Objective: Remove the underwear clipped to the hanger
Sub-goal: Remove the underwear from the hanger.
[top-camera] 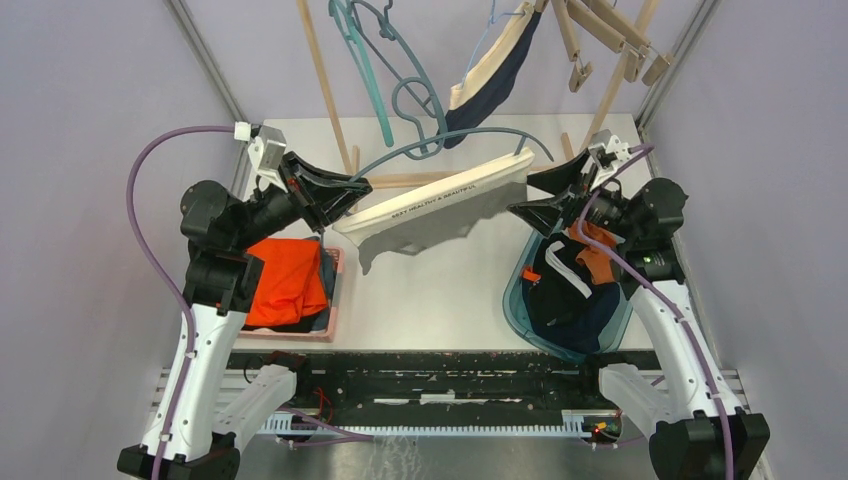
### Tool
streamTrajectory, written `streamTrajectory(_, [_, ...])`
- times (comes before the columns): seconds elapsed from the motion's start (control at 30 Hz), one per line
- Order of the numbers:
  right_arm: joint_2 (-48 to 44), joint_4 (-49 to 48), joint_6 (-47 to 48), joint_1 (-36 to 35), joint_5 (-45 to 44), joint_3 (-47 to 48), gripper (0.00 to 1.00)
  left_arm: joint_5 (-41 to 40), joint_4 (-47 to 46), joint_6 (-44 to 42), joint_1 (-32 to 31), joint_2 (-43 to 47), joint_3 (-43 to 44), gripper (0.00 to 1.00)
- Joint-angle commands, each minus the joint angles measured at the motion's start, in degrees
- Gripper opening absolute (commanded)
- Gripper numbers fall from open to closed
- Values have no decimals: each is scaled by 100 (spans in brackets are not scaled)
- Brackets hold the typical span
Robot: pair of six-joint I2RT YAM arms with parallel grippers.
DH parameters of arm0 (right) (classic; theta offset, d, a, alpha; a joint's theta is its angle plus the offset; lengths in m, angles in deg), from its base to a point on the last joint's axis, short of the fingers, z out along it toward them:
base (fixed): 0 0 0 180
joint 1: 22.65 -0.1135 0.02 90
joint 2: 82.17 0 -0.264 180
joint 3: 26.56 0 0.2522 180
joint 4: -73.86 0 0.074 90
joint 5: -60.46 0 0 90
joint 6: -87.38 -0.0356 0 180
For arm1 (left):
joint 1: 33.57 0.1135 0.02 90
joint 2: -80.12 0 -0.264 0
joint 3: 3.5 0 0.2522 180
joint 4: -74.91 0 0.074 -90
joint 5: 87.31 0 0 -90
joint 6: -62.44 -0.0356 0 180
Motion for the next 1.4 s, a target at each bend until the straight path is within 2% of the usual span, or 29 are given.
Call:
streamTrajectory(0.0, [-57, -1020, 8, -79, -18, -193, 85, 439, -777, 930, 18, 7, 212, 3])
streamTrajectory(0.13, [-278, -1112, 118, -77, -165, -406, 79, 478, -809, 1025, 15, 17, 174, 3])
streamTrajectory(0.27, [-417, -1104, -124, -80, 138, -434, 53, 385, -770, 1037, 23, 38, 125, 3])
streamTrajectory(0.47, [-505, -881, -248, -56, 230, -366, 31, 232, -633, 875, 25, 61, 106, 3])
streamTrajectory(0.63, [-521, 9, 125, 14, 89, -71, 3, -63, -254, 423, 31, 117, 155, 3])
streamTrajectory(0.73, [-523, 924, 657, 48, -242, 155, 1, -360, -67, 211, 35, 121, 212, 3])
streamTrajectory(0.8, [-502, 1180, 773, 82, -470, 183, 1, -573, 19, 140, 45, 94, 280, 3])
streamTrajectory(0.97, [-403, 1131, 626, 166, -667, 68, 1, -914, 77, 213, 79, 10, 495, 3])
streamTrajectory(1.23, [-277, 630, 237, 167, -505, -154, 1, -874, -212, 500, 95, -49, 449, 3])
streamTrajectory(1.37, [-281, 855, 330, 168, -662, -41, 1, -751, -94, 184, 91, 5, 421, 3])
